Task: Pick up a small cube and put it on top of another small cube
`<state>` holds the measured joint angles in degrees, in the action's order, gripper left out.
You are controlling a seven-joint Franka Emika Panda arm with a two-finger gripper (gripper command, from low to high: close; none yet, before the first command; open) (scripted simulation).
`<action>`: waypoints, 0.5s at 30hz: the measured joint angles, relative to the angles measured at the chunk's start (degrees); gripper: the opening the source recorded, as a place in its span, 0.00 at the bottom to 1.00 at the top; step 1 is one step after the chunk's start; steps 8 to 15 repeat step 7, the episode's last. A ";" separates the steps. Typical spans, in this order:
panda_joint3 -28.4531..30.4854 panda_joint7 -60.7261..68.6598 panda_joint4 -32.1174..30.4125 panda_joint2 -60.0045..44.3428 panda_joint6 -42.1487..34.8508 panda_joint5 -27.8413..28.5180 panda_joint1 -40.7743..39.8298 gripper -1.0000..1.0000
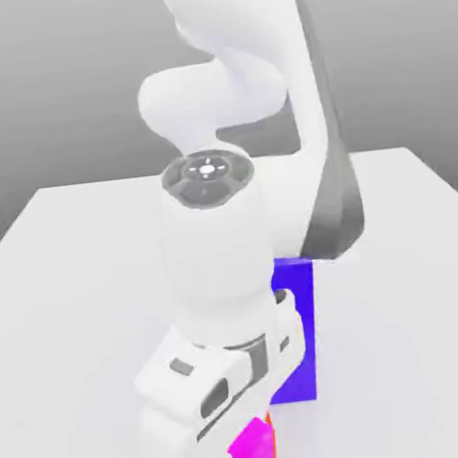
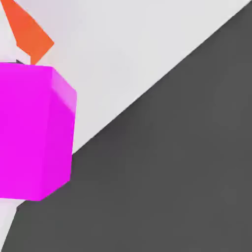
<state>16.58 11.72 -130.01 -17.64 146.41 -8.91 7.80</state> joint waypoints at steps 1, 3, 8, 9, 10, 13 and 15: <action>0.53 0.73 0.82 -1.38 0.48 -1.15 -2.02 0.00; 0.02 2.72 1.97 -5.59 3.29 -4.05 -4.90 0.00; -0.41 3.29 2.21 -6.95 4.32 -4.89 -5.67 1.00; -0.41 3.29 2.21 -6.95 4.32 -4.89 -5.67 1.00; -0.41 3.29 2.21 -6.95 4.32 -4.89 -5.67 1.00; -0.41 3.29 2.21 -6.95 4.32 -4.89 -5.67 1.00; -0.41 3.29 2.21 -6.95 4.32 -4.89 -5.67 1.00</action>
